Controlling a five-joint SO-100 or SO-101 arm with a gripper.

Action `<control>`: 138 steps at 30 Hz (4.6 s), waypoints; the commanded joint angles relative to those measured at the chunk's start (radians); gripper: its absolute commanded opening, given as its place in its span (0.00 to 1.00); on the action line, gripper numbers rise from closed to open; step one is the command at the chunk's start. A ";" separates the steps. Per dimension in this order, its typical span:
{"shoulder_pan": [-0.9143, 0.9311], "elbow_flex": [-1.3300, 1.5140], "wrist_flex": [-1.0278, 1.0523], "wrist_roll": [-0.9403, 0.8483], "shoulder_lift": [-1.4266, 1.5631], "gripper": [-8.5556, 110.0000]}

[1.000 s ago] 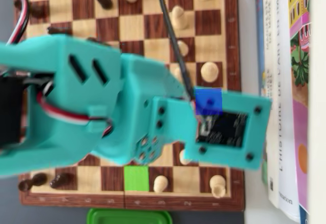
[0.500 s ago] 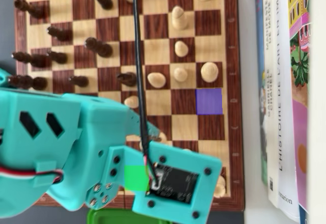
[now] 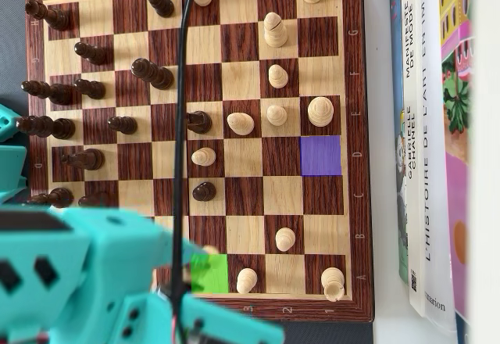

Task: Play chess

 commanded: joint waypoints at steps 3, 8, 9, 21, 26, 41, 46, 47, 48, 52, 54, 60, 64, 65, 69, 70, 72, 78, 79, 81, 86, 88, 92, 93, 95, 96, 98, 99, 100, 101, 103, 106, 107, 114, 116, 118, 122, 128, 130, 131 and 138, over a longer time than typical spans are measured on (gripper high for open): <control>0.055 0.031 -0.003 -0.015 0.051 0.12; 0.055 0.072 -0.008 -0.015 0.051 0.12; 0.054 0.072 -0.008 -0.015 0.049 0.12; 0.054 -0.017 -0.003 -0.017 -0.054 0.12; 0.063 -0.078 -0.003 -0.051 -0.114 0.12; 0.057 -0.140 -0.003 -0.052 -0.198 0.12; 0.057 -0.137 -0.003 -0.052 -0.199 0.12; 0.057 -0.135 -0.003 -0.052 -0.199 0.12; 0.057 -0.132 -0.003 -0.052 -0.199 0.12; 0.054 -0.132 -0.003 -0.052 -0.199 0.12; 0.049 -0.132 -0.003 -0.052 -0.199 0.12; 0.043 -0.130 -0.003 -0.052 -0.201 0.12; 0.043 -0.130 -0.005 -0.052 -0.201 0.12; 0.043 -0.129 -0.005 -0.052 -0.201 0.12; 0.043 -0.103 -0.014 -0.052 -0.201 0.12; 0.043 -0.103 -0.009 -0.052 -0.201 0.12; 0.044 -0.104 -0.008 -0.052 -0.199 0.12; 0.043 -0.101 -0.012 -0.052 -0.213 0.12; 0.043 -0.103 -0.014 -0.052 -0.229 0.12; 0.043 -0.110 -0.014 -0.052 -0.258 0.12; 0.048 -0.115 -0.009 -0.054 -0.255 0.12; 0.046 -0.115 -0.012 -0.054 -0.250 0.12; 0.044 -0.115 -0.011 -0.054 -0.250 0.12; 0.044 -0.115 -0.011 -0.054 -0.250 0.12; 0.044 -0.115 -0.006 -0.054 -0.250 0.12; 0.044 -0.115 -0.005 -0.054 -0.250 0.12; 0.044 -0.115 -0.005 -0.054 -0.250 0.12; 0.044 -0.115 -0.005 -0.054 -0.250 0.14; 0.044 -0.115 -0.005 -0.054 -0.250 0.15; 0.044 -0.115 -0.006 -0.054 -0.250 0.16; 0.044 -0.115 -0.006 -0.054 -0.250 0.16; 0.044 -0.115 -0.005 -0.054 -0.250 0.15; 0.044 -0.115 -0.005 -0.054 -0.250 0.15; 0.044 -0.115 -0.005 -0.054 -0.250 0.16; 0.044 -0.115 -0.003 -0.054 -0.249 0.18; 0.044 -0.115 -0.003 -0.054 -0.249 0.18; 0.044 -0.115 -0.003 -0.054 -0.249 0.19; 0.044 -0.109 -0.003 -0.054 -0.199 0.19; 0.044 -0.107 -0.003 -0.054 -0.178 0.19; 0.044 -0.107 -0.003 -0.054 -0.169 0.19; 0.044 -0.103 -0.003 -0.054 -0.086 0.19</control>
